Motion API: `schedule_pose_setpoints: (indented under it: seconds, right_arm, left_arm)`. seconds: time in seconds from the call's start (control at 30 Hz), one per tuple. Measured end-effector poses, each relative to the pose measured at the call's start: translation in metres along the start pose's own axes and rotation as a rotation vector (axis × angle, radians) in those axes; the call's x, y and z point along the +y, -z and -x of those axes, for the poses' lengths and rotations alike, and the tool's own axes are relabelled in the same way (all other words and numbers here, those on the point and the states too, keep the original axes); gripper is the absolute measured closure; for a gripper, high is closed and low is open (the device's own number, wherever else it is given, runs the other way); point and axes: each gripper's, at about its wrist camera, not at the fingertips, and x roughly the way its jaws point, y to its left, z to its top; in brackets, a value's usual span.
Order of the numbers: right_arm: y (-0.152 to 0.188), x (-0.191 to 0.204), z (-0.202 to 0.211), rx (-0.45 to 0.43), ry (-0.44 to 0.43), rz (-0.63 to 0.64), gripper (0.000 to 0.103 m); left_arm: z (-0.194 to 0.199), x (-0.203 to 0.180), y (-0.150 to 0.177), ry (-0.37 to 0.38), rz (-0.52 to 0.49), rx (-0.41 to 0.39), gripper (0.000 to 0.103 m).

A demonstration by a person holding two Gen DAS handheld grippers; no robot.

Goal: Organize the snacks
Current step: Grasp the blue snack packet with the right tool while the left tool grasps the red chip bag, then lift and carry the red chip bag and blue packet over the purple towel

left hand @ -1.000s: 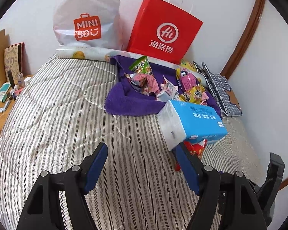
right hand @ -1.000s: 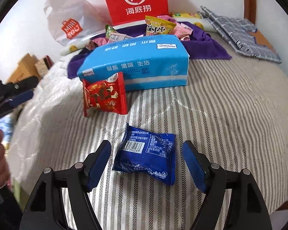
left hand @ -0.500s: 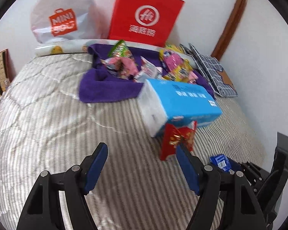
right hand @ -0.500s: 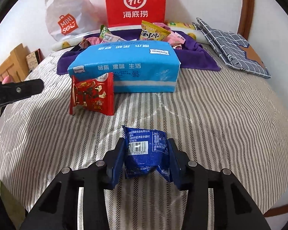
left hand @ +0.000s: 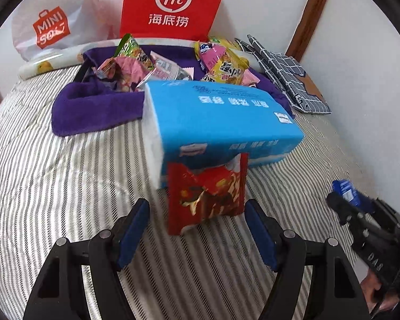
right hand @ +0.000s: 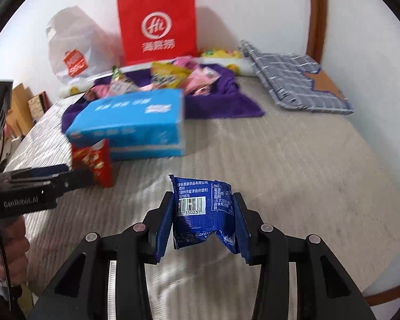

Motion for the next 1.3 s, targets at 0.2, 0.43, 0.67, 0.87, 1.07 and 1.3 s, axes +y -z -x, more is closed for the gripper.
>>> schedule_pose_setpoints:
  seconds: [0.2,0.43,0.67,0.87,1.07,1.3]
  right_arm:
    - [-0.017,-0.034,-0.021,-0.016,0.059,-0.016,0.06]
    - [-0.04,-0.048,-0.043,-0.038,0.048,-0.017,0.06]
    - [-0.039,-0.046,-0.061,0.002,-0.034,-0.023,0.06]
    - [-0.038,-0.057,-0.067,0.031,-0.084,-0.088,0.06]
    - [-0.037,-0.054,-0.07,0.046,-0.092,-0.08,0.06]
    - [-0.035,-0.047,-0.069,0.047,-0.068,-0.042,0.06]
  left_arm:
    - [-0.009,-0.01,-0.004,-0.04,0.057,-0.022,0.031]
    - [-0.018,-0.017,-0.006,-0.133,0.106,-0.054,0.033]
    - [-0.019,-0.02,-0.005,-0.197,0.086,-0.06,0.044]
    - [-0.01,-0.005,-0.004,-0.154,0.096,-0.049,0.058]
    - [0.0,0.007,-0.002,-0.136,0.12,-0.05,0.059]
    - [0.011,0.016,0.002,-0.14,0.135,-0.064,0.059]
